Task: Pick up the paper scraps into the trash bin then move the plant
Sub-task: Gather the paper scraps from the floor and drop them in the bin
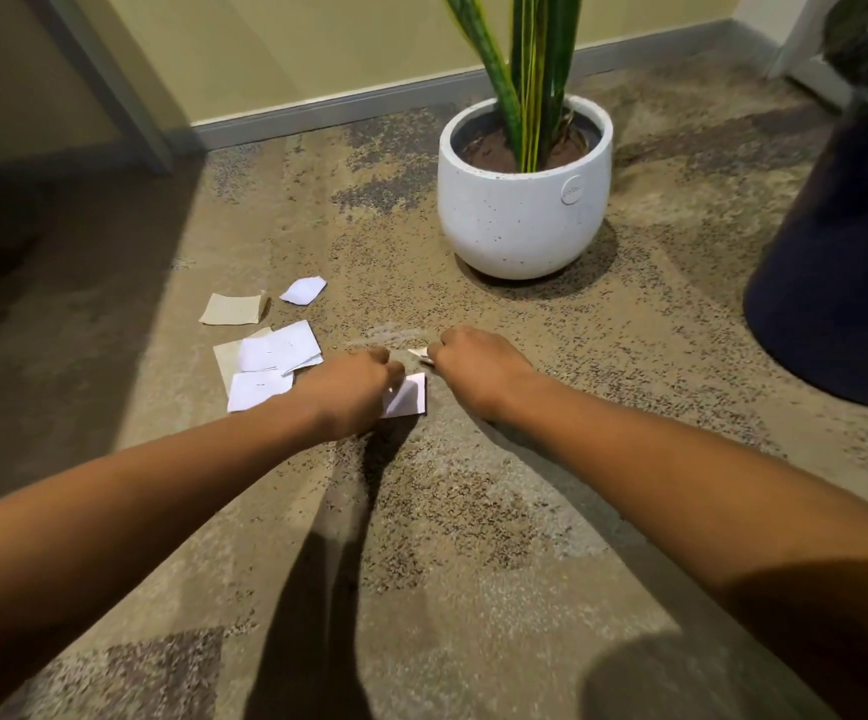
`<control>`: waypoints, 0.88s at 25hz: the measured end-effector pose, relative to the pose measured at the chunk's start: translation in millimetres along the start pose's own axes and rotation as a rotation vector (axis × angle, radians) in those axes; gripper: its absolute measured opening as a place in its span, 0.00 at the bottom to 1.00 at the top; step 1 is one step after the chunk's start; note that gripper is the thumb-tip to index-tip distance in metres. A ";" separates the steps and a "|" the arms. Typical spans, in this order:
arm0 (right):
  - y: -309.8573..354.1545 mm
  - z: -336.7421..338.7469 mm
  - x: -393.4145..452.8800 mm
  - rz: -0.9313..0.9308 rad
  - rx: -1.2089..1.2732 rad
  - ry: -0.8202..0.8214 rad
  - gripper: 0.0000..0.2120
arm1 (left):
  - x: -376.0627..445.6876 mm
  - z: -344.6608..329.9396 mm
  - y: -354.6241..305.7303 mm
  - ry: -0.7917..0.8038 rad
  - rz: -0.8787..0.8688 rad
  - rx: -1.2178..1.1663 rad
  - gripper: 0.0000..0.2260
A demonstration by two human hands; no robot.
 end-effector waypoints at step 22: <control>-83.7 106.4 -19.7 -0.408 0.572 -0.151 0.14 | 16.7 67.8 -19.0 -0.021 0.284 -0.526 0.15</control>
Point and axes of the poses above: each hand's wrist, its own x-axis towards the middle knuckle, its own z-axis out of the back of the hand, y = z × x, the point moved 3 cm from there along x, towards the middle knuckle, and after that the axes turned 7 degrees about -y, right-handed, at the moved point
